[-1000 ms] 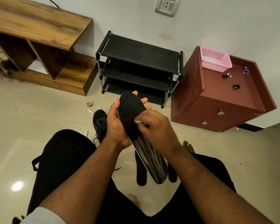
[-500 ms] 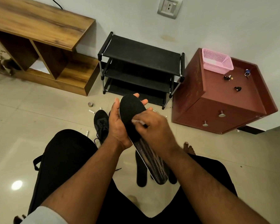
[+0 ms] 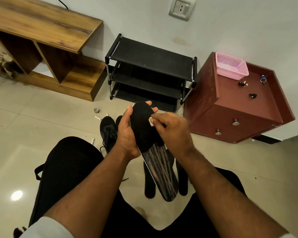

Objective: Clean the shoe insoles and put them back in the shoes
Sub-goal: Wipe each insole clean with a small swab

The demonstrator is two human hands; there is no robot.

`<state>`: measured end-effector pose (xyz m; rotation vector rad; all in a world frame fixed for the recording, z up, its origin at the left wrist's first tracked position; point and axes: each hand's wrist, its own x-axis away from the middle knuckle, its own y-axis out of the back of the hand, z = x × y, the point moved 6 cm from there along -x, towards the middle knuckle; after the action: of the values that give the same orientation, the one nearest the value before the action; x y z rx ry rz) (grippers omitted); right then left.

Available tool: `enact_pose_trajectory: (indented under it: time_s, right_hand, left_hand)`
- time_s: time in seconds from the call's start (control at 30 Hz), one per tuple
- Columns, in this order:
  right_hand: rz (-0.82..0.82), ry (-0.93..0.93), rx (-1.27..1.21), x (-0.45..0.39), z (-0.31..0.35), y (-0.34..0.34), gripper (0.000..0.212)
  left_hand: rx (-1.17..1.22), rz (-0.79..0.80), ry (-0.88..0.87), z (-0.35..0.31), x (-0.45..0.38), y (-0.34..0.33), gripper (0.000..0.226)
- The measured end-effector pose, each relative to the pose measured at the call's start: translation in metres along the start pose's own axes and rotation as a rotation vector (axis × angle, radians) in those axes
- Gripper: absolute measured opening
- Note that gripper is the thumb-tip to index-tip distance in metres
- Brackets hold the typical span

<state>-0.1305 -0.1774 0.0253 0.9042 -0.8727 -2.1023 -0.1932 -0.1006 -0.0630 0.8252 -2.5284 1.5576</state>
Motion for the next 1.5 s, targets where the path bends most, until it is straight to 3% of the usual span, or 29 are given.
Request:
enact_pose_trajectory:
  time_s: [0.23, 0.5, 0.67, 0.83, 1.03, 1.27, 1.4, 1.5]
  right_hand:
    - [0.175, -0.014, 0.1, 0.011, -0.004, -0.007, 0.027]
    - [0.189, 0.145, 0.152, 0.022, 0.005, -0.009, 0.02]
    - [0.159, 0.156, 0.154, -0.006, 0.005, -0.005, 0.019]
    - [0.252, 0.235, 0.188, 0.019, 0.01, -0.013, 0.025]
    - [0.227, 0.252, 0.185, 0.016, 0.008, -0.011, 0.031]
    - [0.232, 0.249, 0.282, -0.028, 0.008, -0.011, 0.021]
    - [0.279, 0.26, 0.262, 0.003, 0.007, -0.01, 0.037]
    - [0.292, 0.239, 0.235, 0.033, 0.0, -0.011, 0.037]
  left_hand:
    - [-0.01, 0.002, -0.011, -0.001, -0.003, 0.003, 0.066]
    - [-0.014, 0.027, -0.012, -0.001, -0.002, -0.001, 0.065]
    - [-0.049, 0.078, 0.078, 0.011, 0.003, -0.006, 0.063]
    - [-0.004, 0.029, 0.068, 0.003, 0.001, -0.002, 0.064]
    - [-0.012, 0.059, 0.086, 0.005, 0.003, -0.009, 0.058]
    - [-0.026, 0.042, 0.199, 0.015, 0.006, -0.01, 0.064]
    - [-0.011, 0.057, 0.119, 0.008, 0.002, -0.008, 0.058]
    - [-0.022, 0.07, 0.125, 0.008, -0.002, -0.006, 0.058]
